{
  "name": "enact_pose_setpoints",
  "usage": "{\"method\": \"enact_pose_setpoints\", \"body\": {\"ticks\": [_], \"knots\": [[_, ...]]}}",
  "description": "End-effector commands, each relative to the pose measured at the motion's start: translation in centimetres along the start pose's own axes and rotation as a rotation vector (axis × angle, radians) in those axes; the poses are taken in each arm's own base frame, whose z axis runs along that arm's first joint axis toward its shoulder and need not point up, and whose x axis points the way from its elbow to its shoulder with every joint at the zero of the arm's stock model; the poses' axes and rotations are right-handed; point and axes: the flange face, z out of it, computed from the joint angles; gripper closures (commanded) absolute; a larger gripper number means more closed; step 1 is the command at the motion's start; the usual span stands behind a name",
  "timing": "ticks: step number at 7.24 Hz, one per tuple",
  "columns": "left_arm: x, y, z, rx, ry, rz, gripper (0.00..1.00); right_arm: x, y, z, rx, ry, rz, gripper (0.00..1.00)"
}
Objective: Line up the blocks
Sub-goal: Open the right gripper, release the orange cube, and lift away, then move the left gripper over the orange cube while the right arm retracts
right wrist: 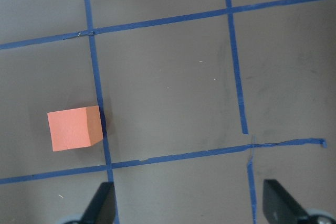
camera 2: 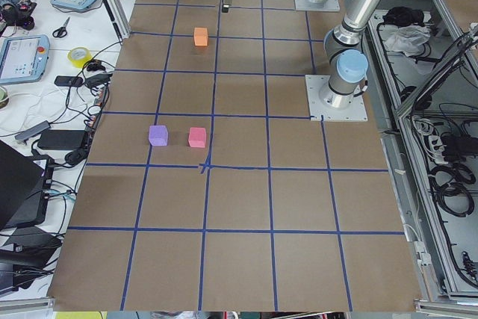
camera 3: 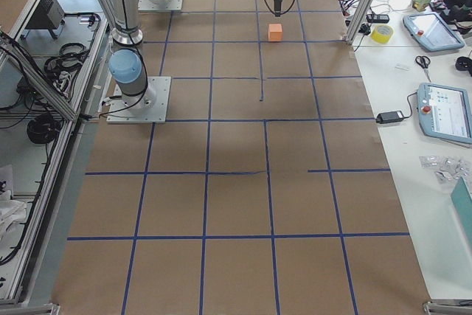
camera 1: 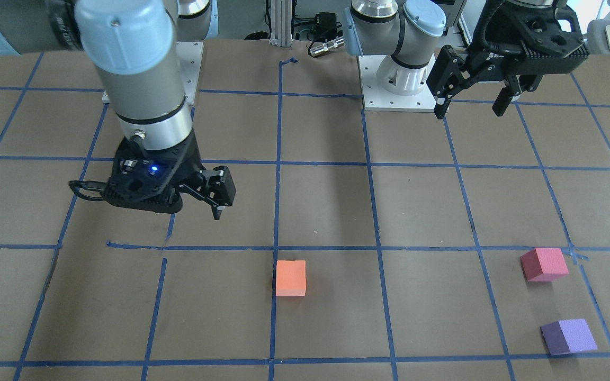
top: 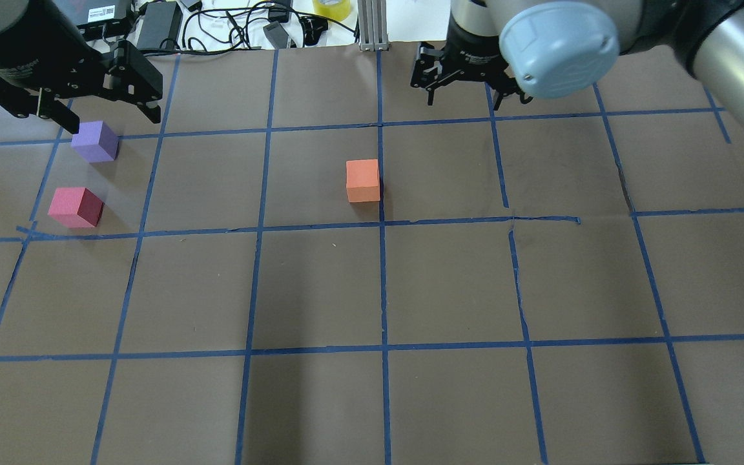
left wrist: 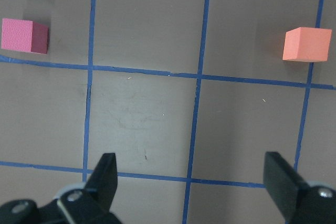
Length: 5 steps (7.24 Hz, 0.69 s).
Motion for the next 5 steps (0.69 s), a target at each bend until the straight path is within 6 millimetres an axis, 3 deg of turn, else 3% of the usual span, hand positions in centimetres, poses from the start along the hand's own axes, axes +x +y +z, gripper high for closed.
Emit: {"method": "enact_pose_setpoints", "body": {"ticks": [1, 2, 3, 4, 5], "knots": [[0.1, 1.2, 3.0, -0.059, 0.005, 0.000, 0.00, 6.0, 0.9, -3.9, -0.037, 0.024, -0.006, 0.00], [0.1, 1.2, 4.5, -0.070, 0.007, -0.009, 0.00, 8.3, 0.7, -4.5, -0.053, 0.028, -0.028, 0.00], [0.3, -0.7, 5.1, -0.013, 0.015, -0.009, 0.00, 10.4, -0.2, -3.9, -0.058, 0.044, -0.031, 0.00], [1.4, -2.2, 5.6, 0.029, 0.123, -0.027, 0.00, 11.0, -0.3, -4.9, -0.043, 0.045, -0.021, 0.00], [2.1, -4.0, 8.8, -0.008, 0.179, -0.056, 0.00, 11.2, 0.4, -5.7, -0.052, 0.046, -0.018, 0.00]]}}
